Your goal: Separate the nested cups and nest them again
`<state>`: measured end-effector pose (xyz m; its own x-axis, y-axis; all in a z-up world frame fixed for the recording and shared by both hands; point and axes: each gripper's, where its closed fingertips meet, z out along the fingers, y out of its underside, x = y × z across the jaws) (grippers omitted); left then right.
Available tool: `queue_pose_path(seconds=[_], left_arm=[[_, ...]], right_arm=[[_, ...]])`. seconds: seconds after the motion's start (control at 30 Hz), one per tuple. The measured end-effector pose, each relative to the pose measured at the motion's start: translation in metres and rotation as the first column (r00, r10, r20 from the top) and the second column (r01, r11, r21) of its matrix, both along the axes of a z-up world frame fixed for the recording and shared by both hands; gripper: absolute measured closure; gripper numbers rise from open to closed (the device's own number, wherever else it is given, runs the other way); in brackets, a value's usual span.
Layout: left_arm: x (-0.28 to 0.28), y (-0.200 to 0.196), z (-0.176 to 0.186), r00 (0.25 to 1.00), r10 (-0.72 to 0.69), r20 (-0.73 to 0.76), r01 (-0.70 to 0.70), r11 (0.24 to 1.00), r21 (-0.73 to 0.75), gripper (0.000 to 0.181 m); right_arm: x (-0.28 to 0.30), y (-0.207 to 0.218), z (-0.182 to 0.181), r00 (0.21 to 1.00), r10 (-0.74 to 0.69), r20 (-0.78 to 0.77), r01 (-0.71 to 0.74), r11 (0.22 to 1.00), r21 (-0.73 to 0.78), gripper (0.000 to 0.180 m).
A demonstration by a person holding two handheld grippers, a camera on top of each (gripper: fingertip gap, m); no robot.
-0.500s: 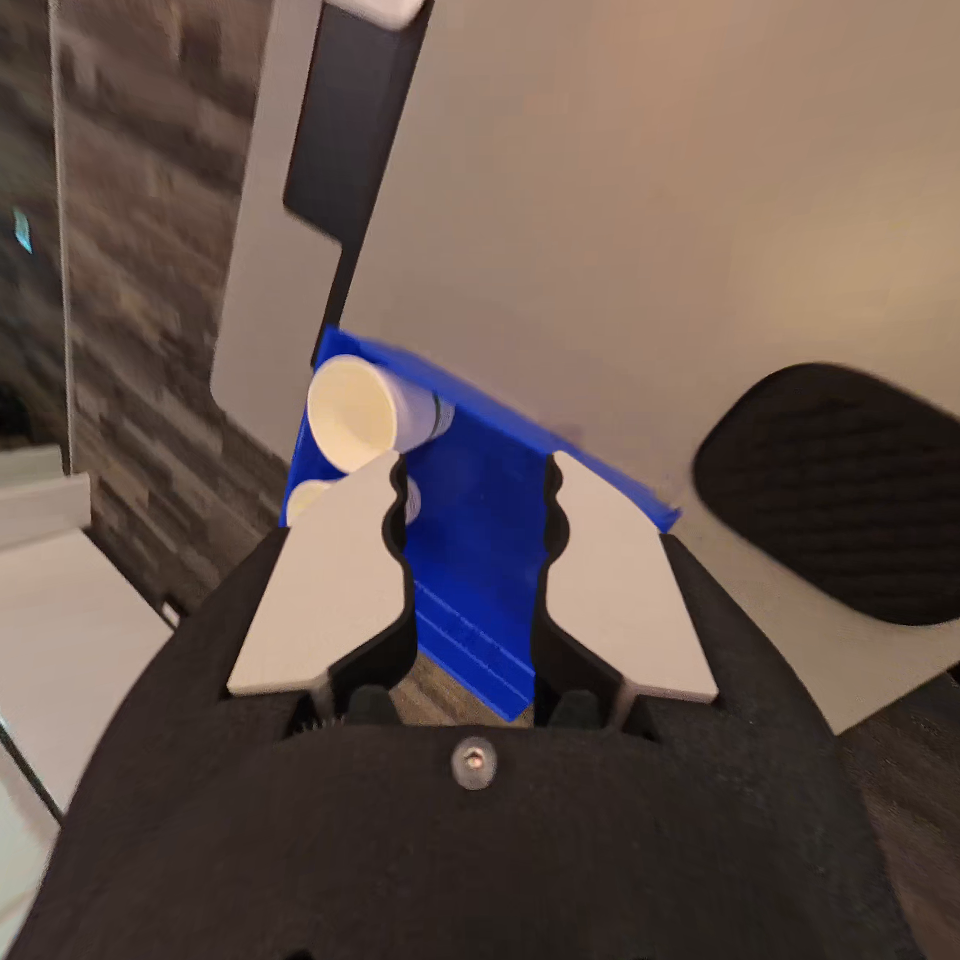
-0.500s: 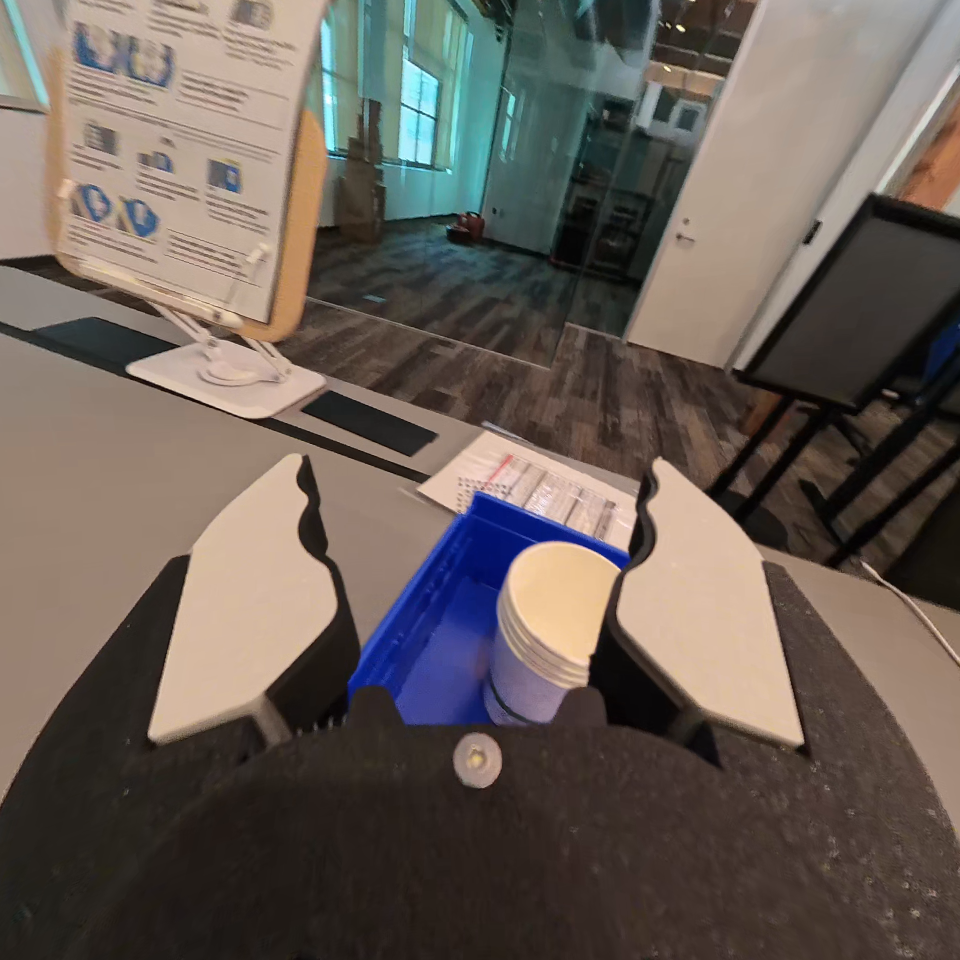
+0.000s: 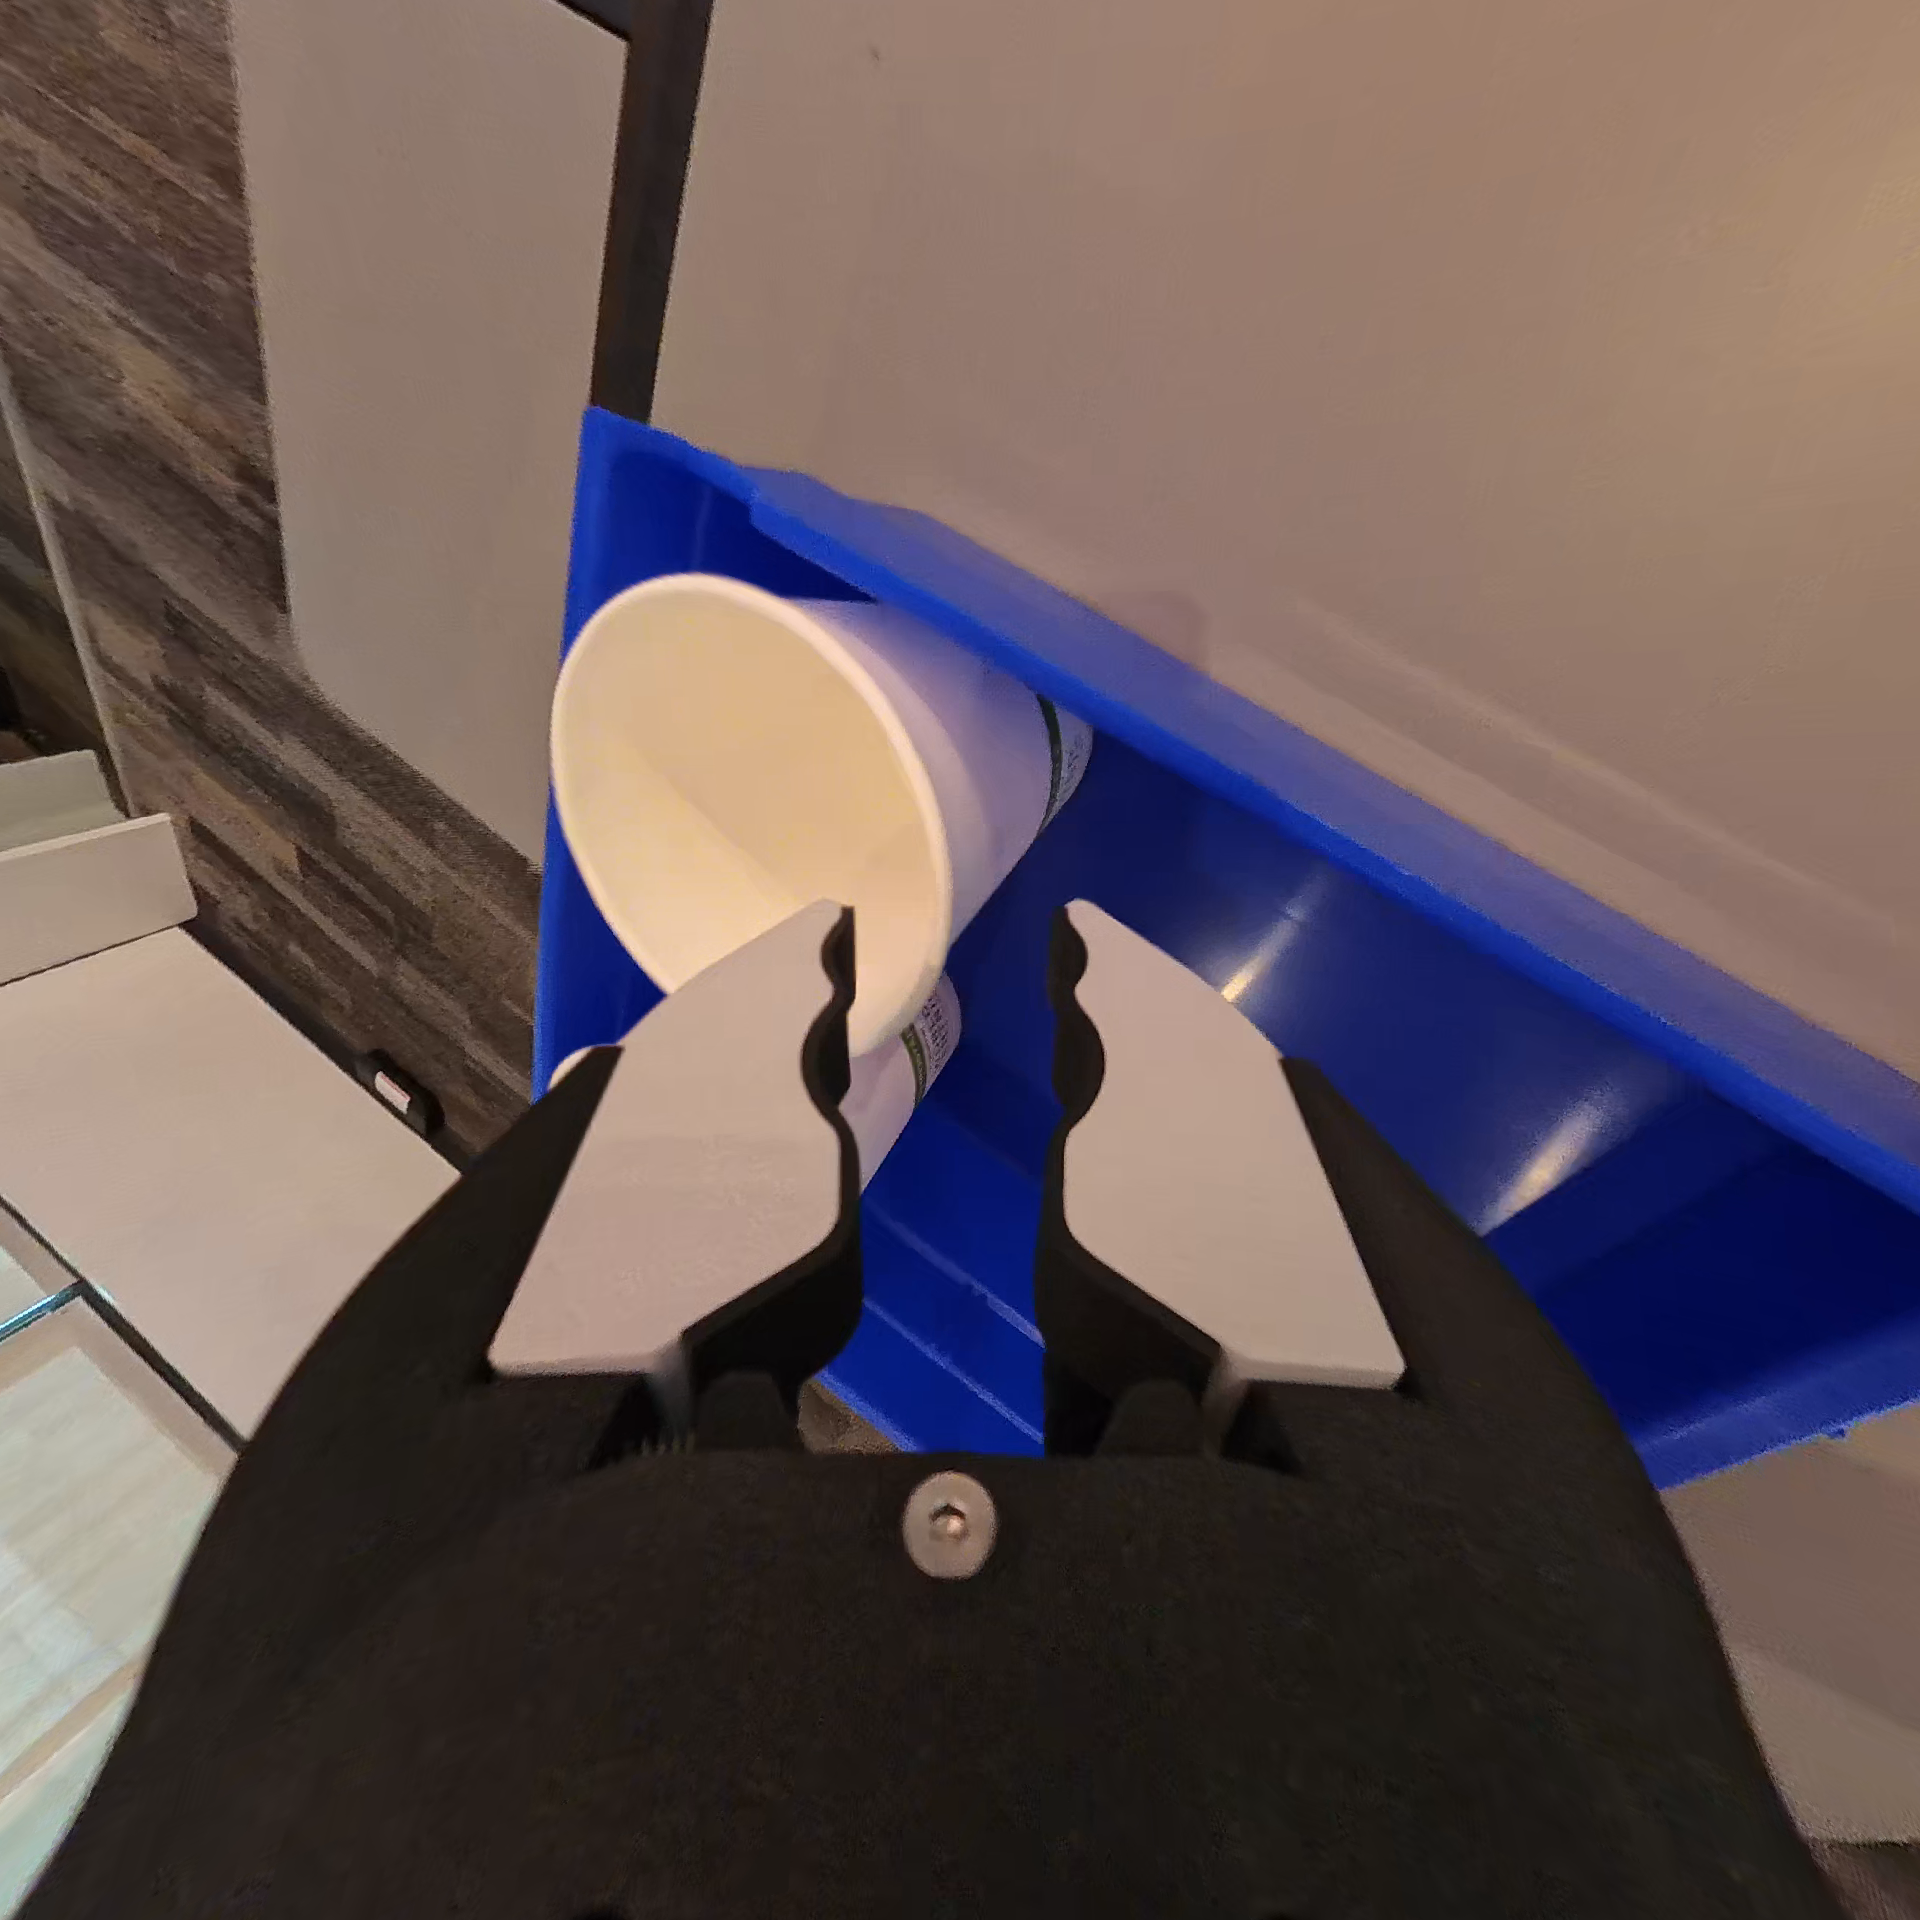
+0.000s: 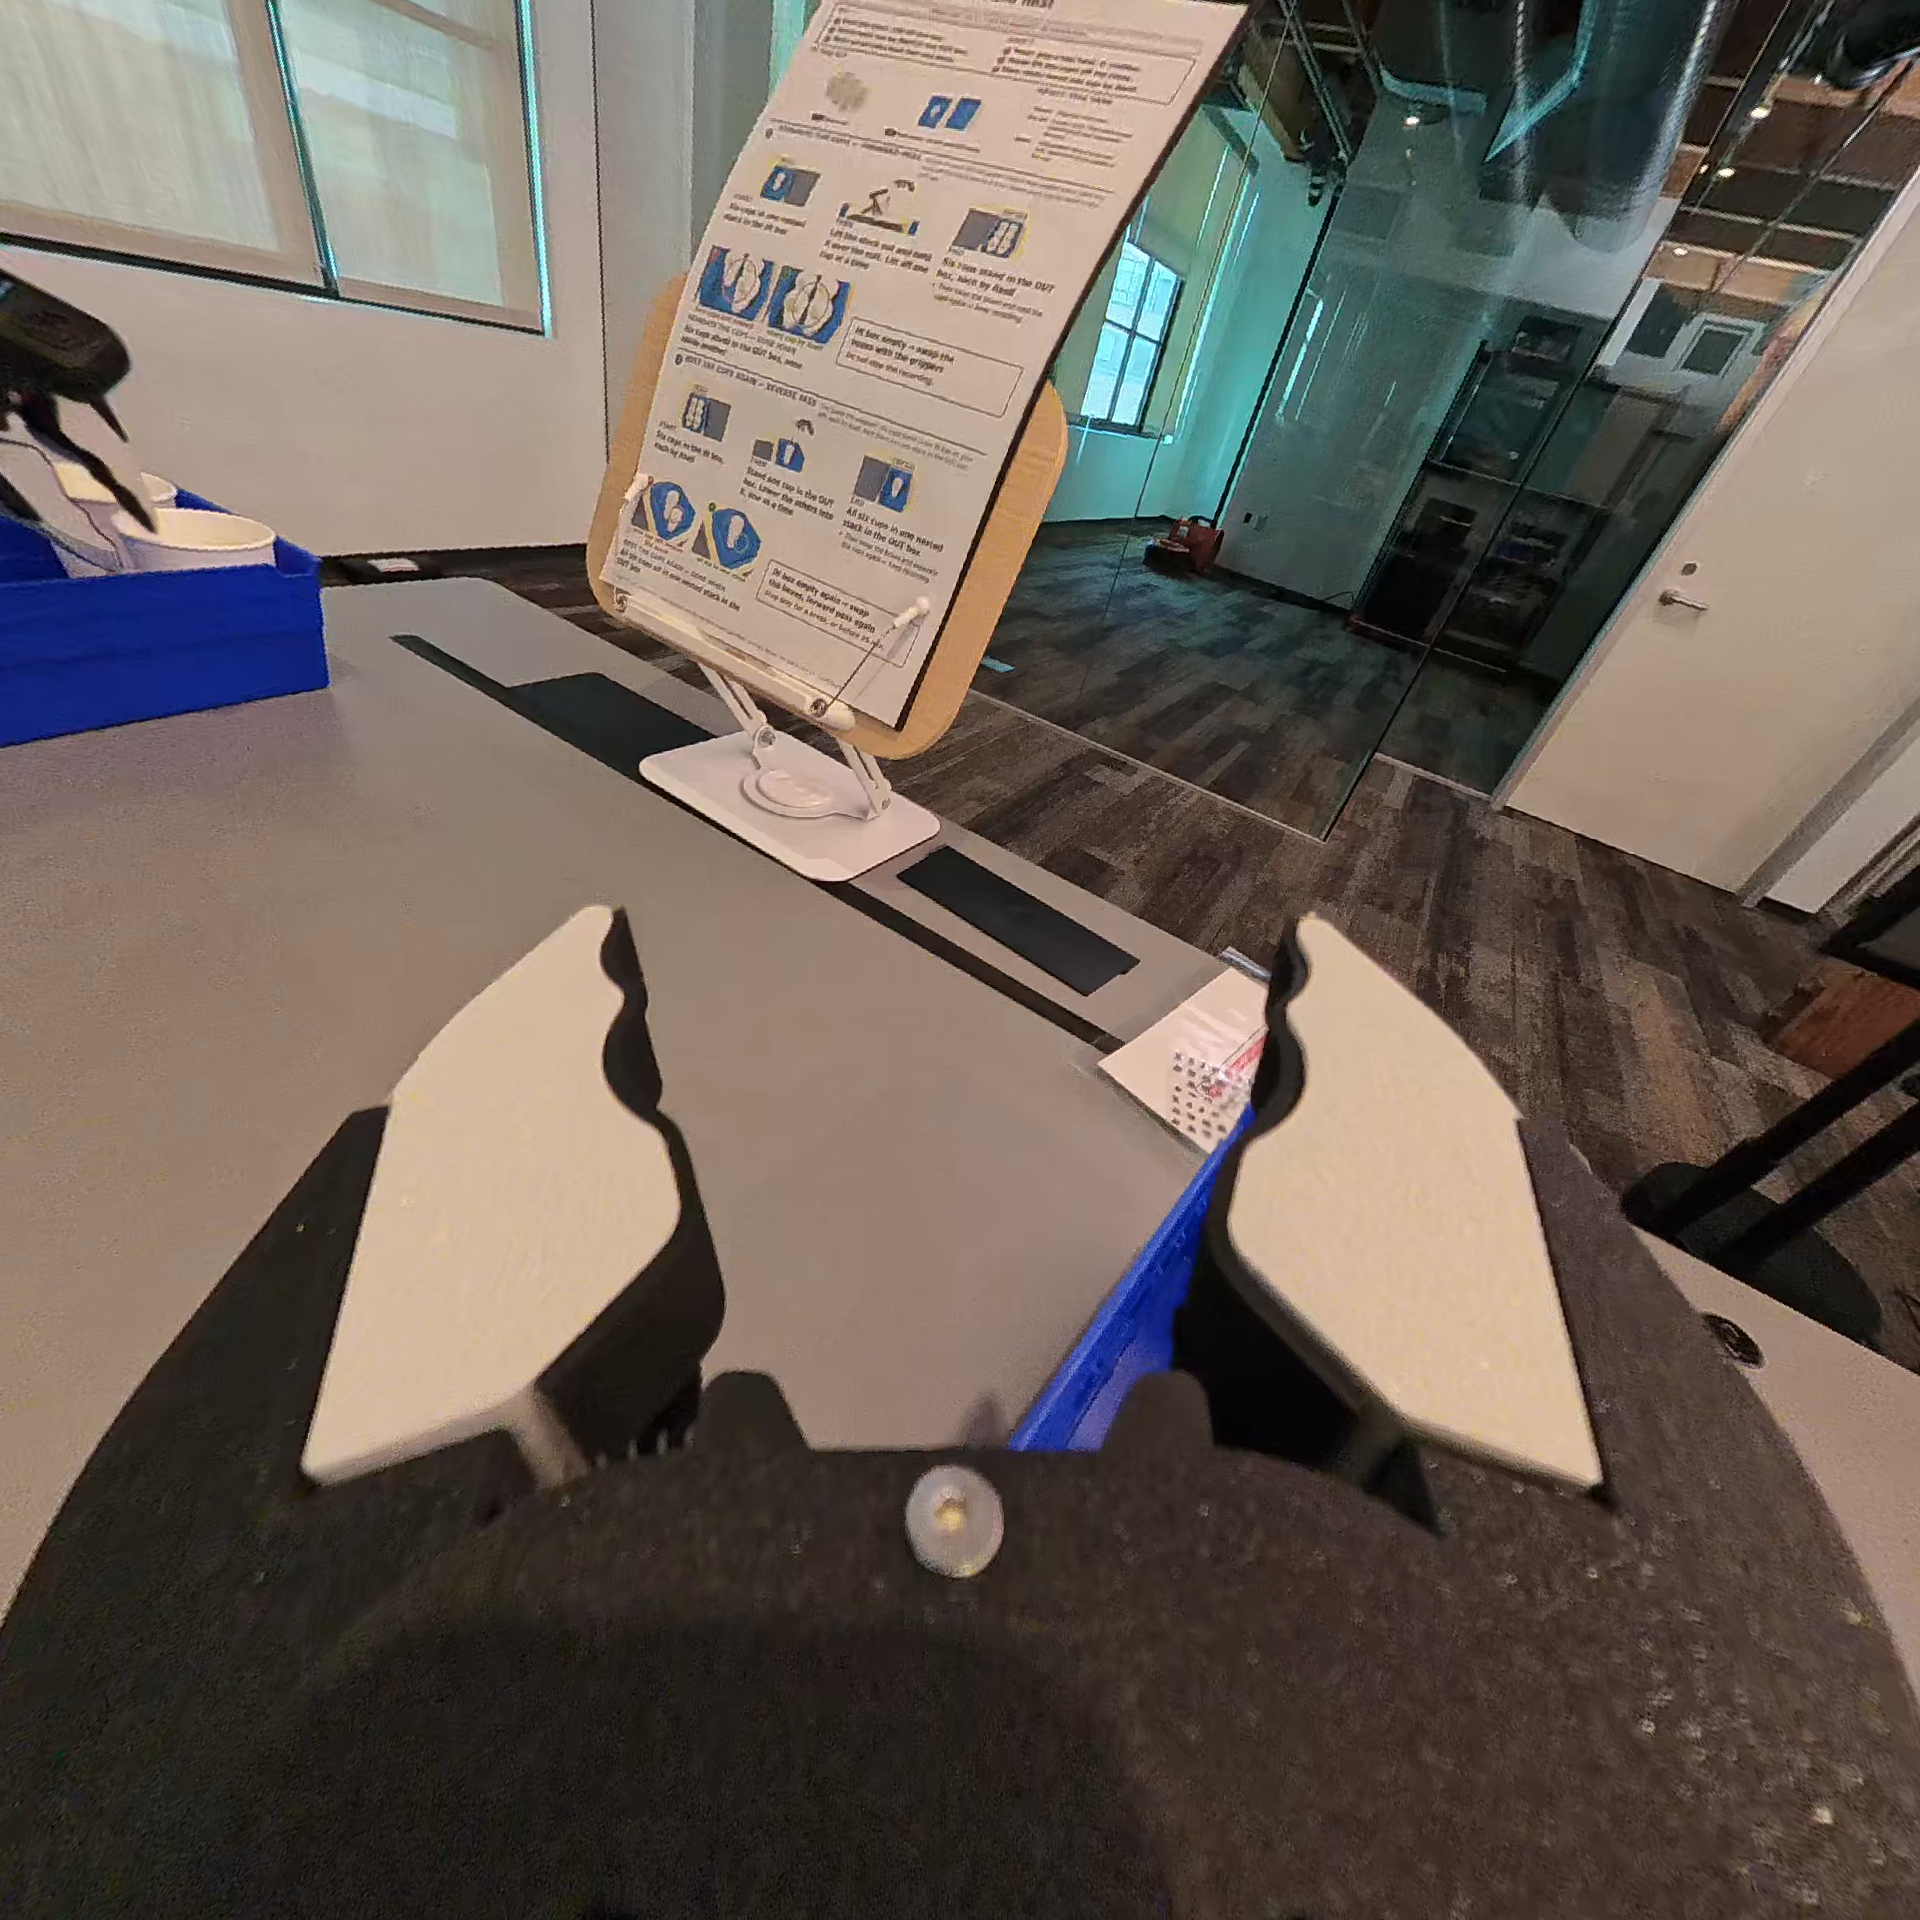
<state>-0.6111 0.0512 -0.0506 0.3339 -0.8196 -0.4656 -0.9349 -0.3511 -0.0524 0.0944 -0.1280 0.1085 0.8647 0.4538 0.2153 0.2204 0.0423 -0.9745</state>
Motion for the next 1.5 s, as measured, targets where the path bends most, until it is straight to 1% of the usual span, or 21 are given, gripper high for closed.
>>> queue_pose_path(seconds=[0.13,0.27,0.33,0.4,0.5,0.63,0.77,0.87,0.97,1.03,1.1,1.17,1.23,1.3,1.37,1.5], left_arm=[[-0.002,0.002,-0.013,0.999,-0.011,-0.03,0.009,0.999,-0.049,0.154],[-0.004,0.001,-0.023,0.999,-0.003,-0.041,-0.001,0.996,-0.088,0.164],[-0.004,0.0,-0.026,0.999,-0.004,-0.045,0.0,0.995,-0.104,0.174],[-0.003,-0.003,-0.027,1.0,0.005,-0.031,-0.009,0.992,-0.125,0.179],[-0.004,-0.009,-0.021,0.999,0.005,-0.042,-0.01,0.991,-0.135,0.18],[0.0,-0.018,0.007,0.999,-0.022,-0.045,0.018,0.996,-0.09,0.18],[0.016,-0.031,0.06,0.997,-0.076,-0.026,0.076,0.997,-0.001,0.181],[0.053,-0.052,0.1,0.984,-0.168,0.051,0.166,0.985,0.043,0.181],[0.116,-0.081,0.126,0.933,-0.312,0.18,0.307,0.95,0.059,0.181],[0.161,-0.104,0.133,0.879,-0.413,0.238,0.414,0.909,0.046,0.181],[0.206,-0.129,0.133,0.817,-0.51,0.269,0.525,0.851,0.021,0.181],[0.25,-0.153,0.131,0.742,-0.601,0.298,0.63,0.777,0.0,0.181],[0.29,-0.176,0.128,0.668,-0.668,0.329,0.712,0.702,-0.021,0.181],[0.321,-0.193,0.126,0.609,-0.721,0.332,0.771,0.636,-0.032,0.181],[0.345,-0.203,0.125,0.568,-0.758,0.321,0.808,0.588,-0.039,0.181],[0.373,-0.217,0.13,0.515,-0.795,0.322,0.846,0.531,-0.043,0.181]], right_arm=[[0.006,-0.007,-0.005,1.0,-0.014,0.007,0.014,1.0,-0.019,0.068],[0.007,-0.006,-0.008,0.999,-0.004,-0.032,0.003,0.999,-0.034,0.068],[0.006,-0.004,-0.01,0.999,0.004,-0.047,-0.005,0.999,-0.04,0.068],[0.003,-0.002,-0.013,0.999,0.018,-0.051,-0.021,0.999,-0.048,0.068],[-0.003,0.001,-0.02,0.999,0.034,-0.037,-0.036,0.997,-0.07,0.069],[-0.017,0.007,-0.025,0.997,0.071,-0.026,-0.073,0.994,-0.082,0.069],[-0.043,0.013,-0.027,0.991,0.133,-0.019,-0.134,0.988,-0.077,0.07],[-0.077,0.016,-0.025,0.977,0.215,-0.004,-0.214,0.974,-0.073,0.072],[-0.125,0.018,-0.023,0.947,0.32,0.037,-0.317,0.945,-0.081,0.072],[-0.164,0.018,-0.022,0.91,0.408,0.07,-0.401,0.911,-0.095,0.072],[-0.205,0.015,-0.021,0.863,0.497,0.091,-0.486,0.866,-0.116,0.072],[-0.244,0.008,-0.019,0.8,0.595,0.074,-0.582,0.801,-0.14,0.072],[-0.272,0.005,-0.016,0.753,0.656,0.055,-0.642,0.75,-0.163,0.071],[-0.29,0.001,-0.009,0.713,0.701,0.022,-0.689,0.705,-0.168,0.071],[-0.301,-0.004,0.001,0.677,0.736,-0.015,-0.728,0.666,-0.163,0.071],[-0.308,-0.008,0.009,0.658,0.752,-0.014,-0.742,0.646,-0.18,0.068]])
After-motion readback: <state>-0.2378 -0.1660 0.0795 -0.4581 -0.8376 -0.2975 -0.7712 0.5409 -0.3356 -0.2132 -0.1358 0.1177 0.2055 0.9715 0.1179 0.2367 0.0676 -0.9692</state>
